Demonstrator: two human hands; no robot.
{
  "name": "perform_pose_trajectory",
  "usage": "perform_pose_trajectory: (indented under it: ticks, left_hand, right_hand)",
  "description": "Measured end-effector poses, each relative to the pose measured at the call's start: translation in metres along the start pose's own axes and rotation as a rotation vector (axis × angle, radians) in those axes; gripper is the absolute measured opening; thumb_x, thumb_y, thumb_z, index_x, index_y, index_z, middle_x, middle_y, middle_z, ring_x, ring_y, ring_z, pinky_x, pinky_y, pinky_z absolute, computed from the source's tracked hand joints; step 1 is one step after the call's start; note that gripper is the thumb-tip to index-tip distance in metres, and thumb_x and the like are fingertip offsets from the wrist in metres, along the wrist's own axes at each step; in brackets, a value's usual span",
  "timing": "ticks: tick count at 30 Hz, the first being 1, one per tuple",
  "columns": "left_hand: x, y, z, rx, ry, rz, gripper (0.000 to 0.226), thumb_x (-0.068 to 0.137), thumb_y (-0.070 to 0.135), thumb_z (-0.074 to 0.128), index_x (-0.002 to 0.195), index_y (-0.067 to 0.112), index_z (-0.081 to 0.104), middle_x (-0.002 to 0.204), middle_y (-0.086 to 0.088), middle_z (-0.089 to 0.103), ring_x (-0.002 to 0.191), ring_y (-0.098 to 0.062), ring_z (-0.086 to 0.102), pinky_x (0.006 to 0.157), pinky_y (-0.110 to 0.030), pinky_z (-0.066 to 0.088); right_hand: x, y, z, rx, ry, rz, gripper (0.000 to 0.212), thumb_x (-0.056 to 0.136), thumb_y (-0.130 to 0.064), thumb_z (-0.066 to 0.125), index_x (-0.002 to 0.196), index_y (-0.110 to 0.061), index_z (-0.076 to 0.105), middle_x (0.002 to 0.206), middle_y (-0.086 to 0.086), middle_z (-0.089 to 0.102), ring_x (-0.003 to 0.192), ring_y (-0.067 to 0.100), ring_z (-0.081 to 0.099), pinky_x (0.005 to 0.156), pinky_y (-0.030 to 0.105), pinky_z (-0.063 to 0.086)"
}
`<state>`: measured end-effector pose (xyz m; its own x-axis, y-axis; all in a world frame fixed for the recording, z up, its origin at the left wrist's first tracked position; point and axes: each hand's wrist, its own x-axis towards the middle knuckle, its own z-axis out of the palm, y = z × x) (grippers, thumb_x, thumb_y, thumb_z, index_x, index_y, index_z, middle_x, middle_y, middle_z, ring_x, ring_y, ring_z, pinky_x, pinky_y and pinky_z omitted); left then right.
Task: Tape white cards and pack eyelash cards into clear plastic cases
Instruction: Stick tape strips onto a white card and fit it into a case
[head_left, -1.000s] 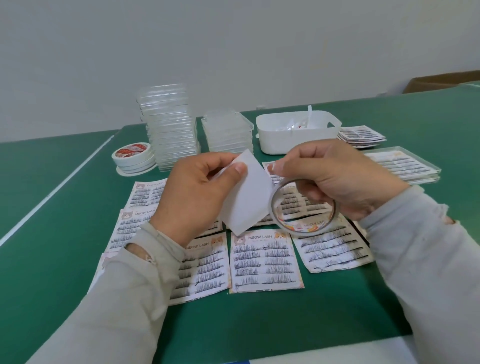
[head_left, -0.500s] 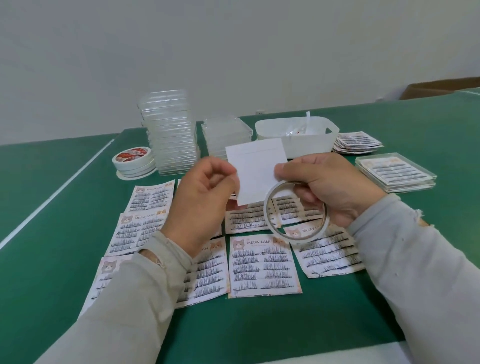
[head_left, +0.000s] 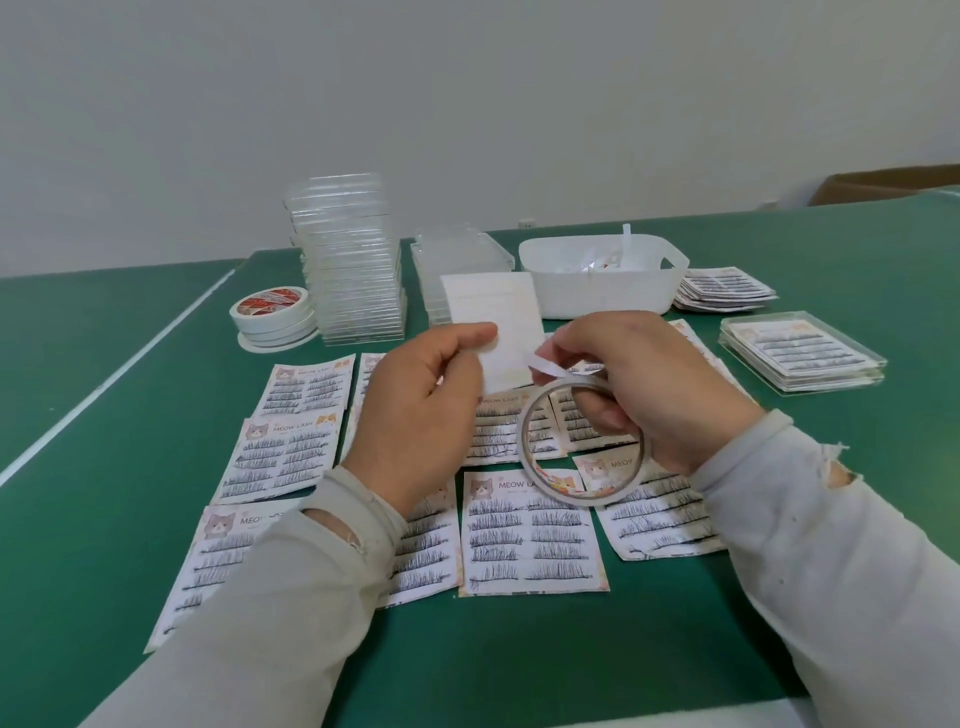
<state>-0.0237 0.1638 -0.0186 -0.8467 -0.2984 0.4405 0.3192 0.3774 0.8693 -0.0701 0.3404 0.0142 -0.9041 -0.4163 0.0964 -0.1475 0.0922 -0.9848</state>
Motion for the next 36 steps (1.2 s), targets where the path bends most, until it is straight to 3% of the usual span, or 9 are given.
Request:
perform_pose_trajectory:
  ticks: [2, 6, 11, 13, 18, 24, 29, 33, 36]
  left_hand:
    - [-0.004, 0.005, 0.002, 0.082, -0.051, 0.096, 0.025, 0.089, 0.024, 0.056, 0.097, 0.040, 0.074, 0.094, 0.025, 0.074, 0.094, 0.005, 0.067, 0.082, -0.010, 0.050]
    - [-0.007, 0.007, 0.003, 0.101, -0.058, 0.174, 0.017, 0.090, 0.023, 0.066, 0.091, 0.037, 0.076, 0.085, 0.013, 0.075, 0.083, -0.001, 0.068, 0.073, -0.014, 0.051]
    - [-0.006, 0.006, 0.002, 0.224, -0.008, 0.249, 0.012, 0.092, 0.028, 0.068, 0.083, 0.032, 0.074, 0.071, 0.019, 0.065, 0.072, 0.001, 0.059, 0.064, -0.010, 0.039]
    - [-0.006, 0.005, 0.002, 0.282, 0.000, 0.274, 0.014, 0.091, 0.034, 0.064, 0.086, 0.027, 0.075, 0.072, 0.021, 0.062, 0.074, 0.001, 0.058, 0.064, -0.010, 0.037]
    - [-0.005, 0.005, 0.002, 0.295, -0.016, 0.289, 0.013, 0.092, 0.034, 0.061, 0.084, 0.031, 0.070, 0.071, 0.022, 0.058, 0.074, 0.001, 0.056, 0.065, -0.009, 0.037]
    - [-0.005, 0.004, 0.000, 0.254, -0.003, 0.241, 0.013, 0.093, 0.034, 0.060, 0.083, 0.028, 0.068, 0.071, 0.019, 0.058, 0.072, 0.004, 0.054, 0.065, -0.010, 0.038]
    - [-0.003, 0.002, 0.000, 0.161, -0.008, 0.164, 0.017, 0.101, 0.026, 0.059, 0.093, 0.034, 0.072, 0.089, 0.016, 0.071, 0.082, 0.003, 0.062, 0.073, -0.011, 0.048]
    - [0.003, 0.000, -0.006, -0.086, -0.010, -0.047, 0.022, 0.100, 0.023, 0.058, 0.117, 0.028, 0.071, 0.104, 0.019, 0.071, 0.089, 0.004, 0.066, 0.079, -0.037, 0.063]
    - [0.002, -0.003, -0.007, -0.051, -0.156, -0.034, 0.045, 0.087, 0.021, 0.067, 0.129, 0.035, 0.061, 0.119, 0.013, 0.068, 0.102, -0.005, 0.068, 0.084, -0.039, 0.062]
  right_hand:
    - [0.000, 0.000, 0.005, -0.015, -0.019, -0.005, 0.031, 0.092, -0.012, 0.046, 0.082, 0.006, 0.069, 0.041, -0.001, 0.044, 0.032, 0.011, 0.028, 0.038, 0.019, 0.024]
    - [0.002, 0.003, 0.007, -0.024, -0.011, -0.022, 0.026, 0.084, -0.014, 0.050, 0.077, -0.003, 0.073, 0.062, 0.017, 0.050, 0.043, 0.017, 0.034, 0.042, 0.020, 0.026]
    - [0.001, 0.008, 0.007, -0.203, 0.057, -0.155, 0.011, 0.083, -0.016, 0.069, 0.077, -0.013, 0.077, 0.056, -0.005, 0.064, 0.044, 0.010, 0.051, 0.039, 0.024, 0.041]
    - [-0.001, 0.006, 0.004, -0.357, 0.083, -0.232, 0.013, 0.086, -0.014, 0.072, 0.080, -0.023, 0.079, 0.073, -0.007, 0.075, 0.058, 0.013, 0.064, 0.056, 0.029, 0.054]
    - [-0.001, 0.003, -0.001, -0.383, 0.005, -0.196, 0.012, 0.089, -0.011, 0.073, 0.091, -0.022, 0.078, 0.074, -0.003, 0.077, 0.054, 0.001, 0.060, 0.051, 0.014, 0.046]
    - [0.000, 0.003, -0.008, -0.453, 0.027, -0.103, 0.014, 0.089, -0.025, 0.077, 0.096, -0.022, 0.065, 0.072, -0.010, 0.075, 0.043, 0.000, 0.050, 0.044, 0.012, 0.039]
    - [0.001, 0.004, -0.011, -0.477, 0.036, -0.131, 0.016, 0.092, -0.026, 0.074, 0.079, -0.016, 0.077, 0.057, -0.016, 0.062, 0.041, 0.001, 0.043, 0.044, 0.009, 0.032]
    - [-0.002, -0.001, -0.017, -0.279, -0.019, -0.102, 0.017, 0.092, -0.019, 0.072, 0.080, -0.009, 0.078, 0.068, -0.005, 0.074, 0.039, 0.000, 0.046, 0.041, 0.008, 0.034]
    - [-0.003, -0.003, -0.019, -0.175, -0.083, -0.055, 0.021, 0.091, -0.025, 0.072, 0.077, -0.011, 0.077, 0.081, 0.005, 0.078, 0.041, 0.007, 0.033, 0.039, 0.013, 0.030]
